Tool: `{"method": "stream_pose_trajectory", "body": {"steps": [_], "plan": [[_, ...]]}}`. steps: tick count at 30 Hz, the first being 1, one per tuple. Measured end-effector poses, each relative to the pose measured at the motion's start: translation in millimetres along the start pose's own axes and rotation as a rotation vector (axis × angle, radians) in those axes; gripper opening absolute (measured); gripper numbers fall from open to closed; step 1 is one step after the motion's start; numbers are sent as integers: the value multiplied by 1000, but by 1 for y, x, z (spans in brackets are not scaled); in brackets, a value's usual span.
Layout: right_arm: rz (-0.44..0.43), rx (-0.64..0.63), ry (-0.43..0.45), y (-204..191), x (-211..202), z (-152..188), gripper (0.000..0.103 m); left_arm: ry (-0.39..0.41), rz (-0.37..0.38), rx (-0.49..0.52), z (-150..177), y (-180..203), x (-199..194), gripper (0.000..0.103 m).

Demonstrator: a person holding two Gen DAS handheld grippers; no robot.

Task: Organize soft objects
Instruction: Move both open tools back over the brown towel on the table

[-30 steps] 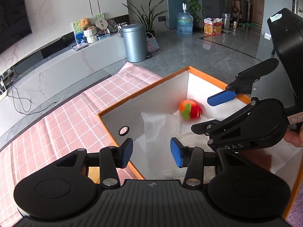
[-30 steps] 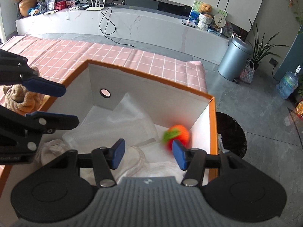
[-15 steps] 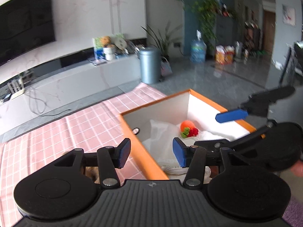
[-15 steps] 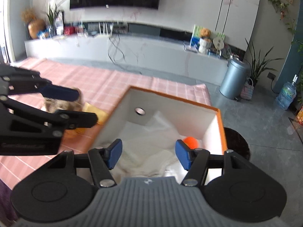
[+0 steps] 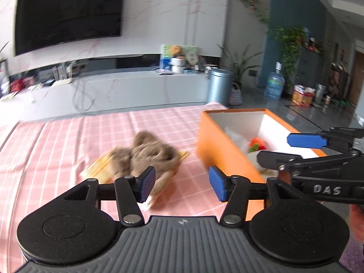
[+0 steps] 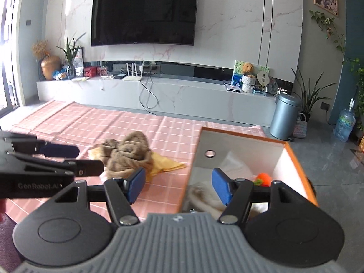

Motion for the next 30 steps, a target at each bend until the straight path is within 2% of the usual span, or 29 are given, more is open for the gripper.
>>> {"method": "stream_pose_trajectory", "body": {"steps": [4,7,11,15,20,24,28,30], "plan": [[-28,1,16,-17,-3,14,71,16,-57,-69,20,-15,-9,76],[-43,-5,24,-28,-1,22,78,51,-112,-122,30,-25,-15,83],[-52,-31,33,-40,3,28,89,88,-148,-158,35,-35,-19,87],[-48,-36,36,-44,10,29,96,65,-168,-199,41,-44,-16,88],[-46,-39,17,-46,24,30,97,57,-142,-230,59,-53,-16,88],[-53,-62,-17,-51,42,27,97,51,-149,-219,59,-58,-12,87],[-26,-100,-40,-54,62,23,96,40,-112,-256,61,-68,-5,77],[-19,-114,-54,-54,73,19,89,19,-96,-268,61,-72,0,71]]}}
Point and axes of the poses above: each gripper's, at about its wrist camera, not at the fingertips, and x roughly the way its jaws point, y to its right, z to its underside, the point moved 5 cm from there along x, roughly the way its jaws point, and after that the axes turned 13 degrees about x, right-handed, at the moved point
